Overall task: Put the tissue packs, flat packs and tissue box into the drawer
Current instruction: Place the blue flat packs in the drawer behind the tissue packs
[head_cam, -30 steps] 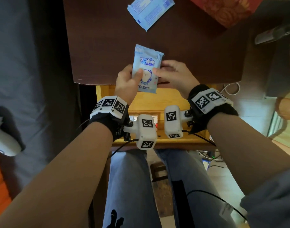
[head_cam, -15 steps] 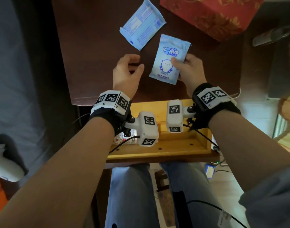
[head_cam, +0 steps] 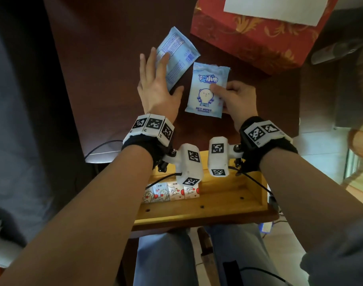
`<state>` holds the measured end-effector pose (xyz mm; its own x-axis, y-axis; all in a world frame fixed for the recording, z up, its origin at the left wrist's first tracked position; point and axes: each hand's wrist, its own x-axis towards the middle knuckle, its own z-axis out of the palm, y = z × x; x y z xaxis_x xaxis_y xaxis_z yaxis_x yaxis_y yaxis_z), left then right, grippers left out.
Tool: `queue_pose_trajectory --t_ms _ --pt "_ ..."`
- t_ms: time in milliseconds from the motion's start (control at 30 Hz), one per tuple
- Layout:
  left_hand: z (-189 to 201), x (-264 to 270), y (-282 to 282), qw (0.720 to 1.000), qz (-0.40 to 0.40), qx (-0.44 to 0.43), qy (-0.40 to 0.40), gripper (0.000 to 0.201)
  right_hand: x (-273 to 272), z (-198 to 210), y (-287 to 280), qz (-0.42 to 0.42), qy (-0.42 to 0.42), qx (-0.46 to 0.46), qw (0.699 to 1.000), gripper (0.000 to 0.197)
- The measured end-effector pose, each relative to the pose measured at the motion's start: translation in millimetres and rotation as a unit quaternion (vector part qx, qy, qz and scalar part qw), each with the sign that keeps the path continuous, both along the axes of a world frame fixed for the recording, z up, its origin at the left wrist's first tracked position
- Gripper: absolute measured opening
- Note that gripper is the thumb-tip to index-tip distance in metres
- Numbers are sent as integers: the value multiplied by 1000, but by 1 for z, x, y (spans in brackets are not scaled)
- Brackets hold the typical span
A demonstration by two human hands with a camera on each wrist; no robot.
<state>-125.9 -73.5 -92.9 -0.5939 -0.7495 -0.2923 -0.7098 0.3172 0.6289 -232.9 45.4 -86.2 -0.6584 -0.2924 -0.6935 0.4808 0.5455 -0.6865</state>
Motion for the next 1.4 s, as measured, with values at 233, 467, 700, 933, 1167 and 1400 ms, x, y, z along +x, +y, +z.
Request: queue_pose_trajectory --t_ms 233,467,700,933,1167,1400 --pt "3 -9 3 998 40 -40 -23 60 -3 -3 0 4 -3 -7 1000 20" --pt "6 11 19 999 -9 -14 50 59 1 -2 1 16 -17 -32 999 15" --pt "13 26 47 994 -37 71 68 64 18 5 7 42 -50 -83 994 29" --pt "21 45 74 997 -3 69 25 56 34 14 33 116 -33 -73 990 18" --pt "28 83 102 986 98 135 23 34 52 27 61 126 -67 -72 987 23" --pt "27 122 121 931 232 280 45 17 76 27 84 83 -84 -46 992 8"
